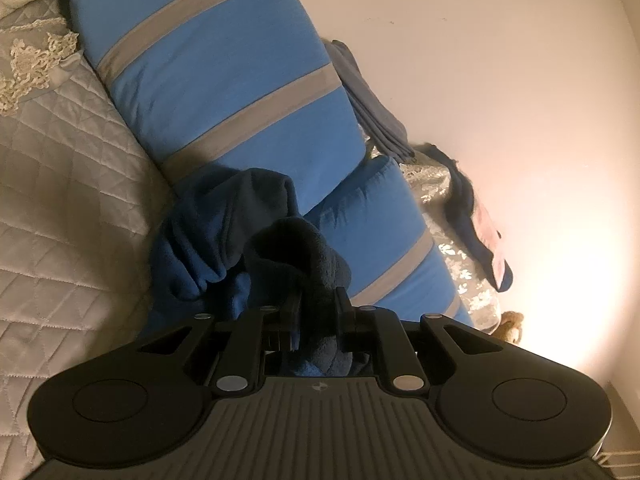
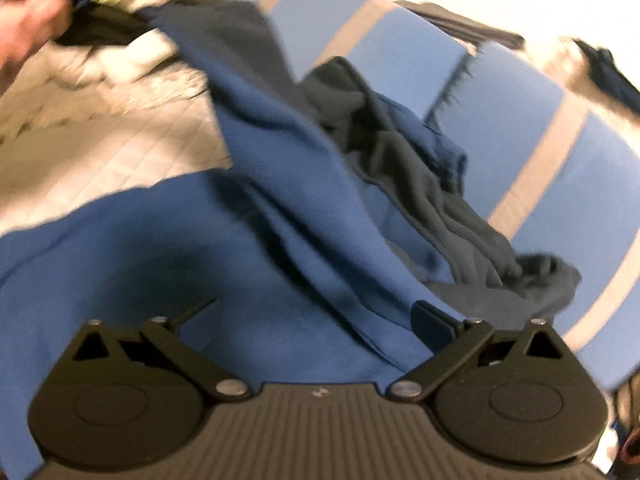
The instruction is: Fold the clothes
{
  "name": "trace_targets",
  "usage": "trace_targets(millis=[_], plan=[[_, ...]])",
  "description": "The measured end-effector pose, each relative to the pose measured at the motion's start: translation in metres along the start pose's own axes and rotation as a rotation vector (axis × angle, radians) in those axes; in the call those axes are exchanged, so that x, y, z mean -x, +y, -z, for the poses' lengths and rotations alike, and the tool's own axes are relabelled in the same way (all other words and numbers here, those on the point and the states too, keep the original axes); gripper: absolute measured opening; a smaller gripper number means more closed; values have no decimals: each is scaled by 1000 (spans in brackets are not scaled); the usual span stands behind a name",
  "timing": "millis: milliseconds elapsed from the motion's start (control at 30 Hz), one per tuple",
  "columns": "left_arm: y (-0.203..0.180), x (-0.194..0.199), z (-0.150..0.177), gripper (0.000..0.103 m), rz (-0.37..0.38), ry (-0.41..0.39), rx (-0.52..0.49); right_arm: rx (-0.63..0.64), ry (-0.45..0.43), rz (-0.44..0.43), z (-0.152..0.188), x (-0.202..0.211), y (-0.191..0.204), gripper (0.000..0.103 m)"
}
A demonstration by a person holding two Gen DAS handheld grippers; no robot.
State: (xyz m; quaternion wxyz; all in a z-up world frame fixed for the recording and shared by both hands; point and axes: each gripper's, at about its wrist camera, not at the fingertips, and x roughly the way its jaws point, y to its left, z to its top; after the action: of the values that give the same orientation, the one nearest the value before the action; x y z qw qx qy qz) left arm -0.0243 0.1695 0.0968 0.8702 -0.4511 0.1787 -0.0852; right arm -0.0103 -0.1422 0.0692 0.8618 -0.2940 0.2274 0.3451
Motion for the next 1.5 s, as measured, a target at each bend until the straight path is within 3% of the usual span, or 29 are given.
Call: trace_targets(millis=[167, 300, 467, 567, 633, 667, 700, 800, 900, 967, 1167, 1333, 1400, 1500], plan=[[3, -2, -1, 16, -12, 21, 28, 124, -67, 42, 2, 4, 19, 103], [5, -10, 1, 16, -56, 88, 35, 160, -160, 79, -1, 9, 26, 103], [9, -26, 13, 16, 28, 231, 118, 173, -263, 48, -8, 19, 36, 103], [7, -37, 22, 17, 84, 320, 135, 121, -275, -33, -13, 20, 34, 100], [3, -44, 27, 18, 106, 376, 123, 38, -255, -103, -18, 19, 24, 82], [0, -46, 29, 27, 106, 395, 106, -33, -221, -134, -22, 17, 14, 63], [-1, -46, 29, 39, 101, 395, 92, -112, -190, -166, -24, 15, 3, 52], [-5, -43, 27, 57, 78, 370, 45, -296, -144, -198, -23, 9, -28, 45], [-7, -35, 23, 67, 33, 306, -4, -374, -115, -180, -19, 5, -45, 35], [-6, -33, 21, 69, -11, 277, -14, -409, -98, -173, -16, 2, -52, 35], [-6, -40, 21, 69, -106, 297, -60, -422, -66, -138, -11, 3, -46, 40], [-2, -42, 22, 69, -258, 288, -126, -409, -78, -114, -12, 5, -44, 64], [7, -46, 22, 69, -277, 307, -101, -405, -90, -101, -12, 7, -43, 74], [32, -54, 24, 68, -265, 347, -2, -402, -94, -84, -14, 10, -43, 77]])
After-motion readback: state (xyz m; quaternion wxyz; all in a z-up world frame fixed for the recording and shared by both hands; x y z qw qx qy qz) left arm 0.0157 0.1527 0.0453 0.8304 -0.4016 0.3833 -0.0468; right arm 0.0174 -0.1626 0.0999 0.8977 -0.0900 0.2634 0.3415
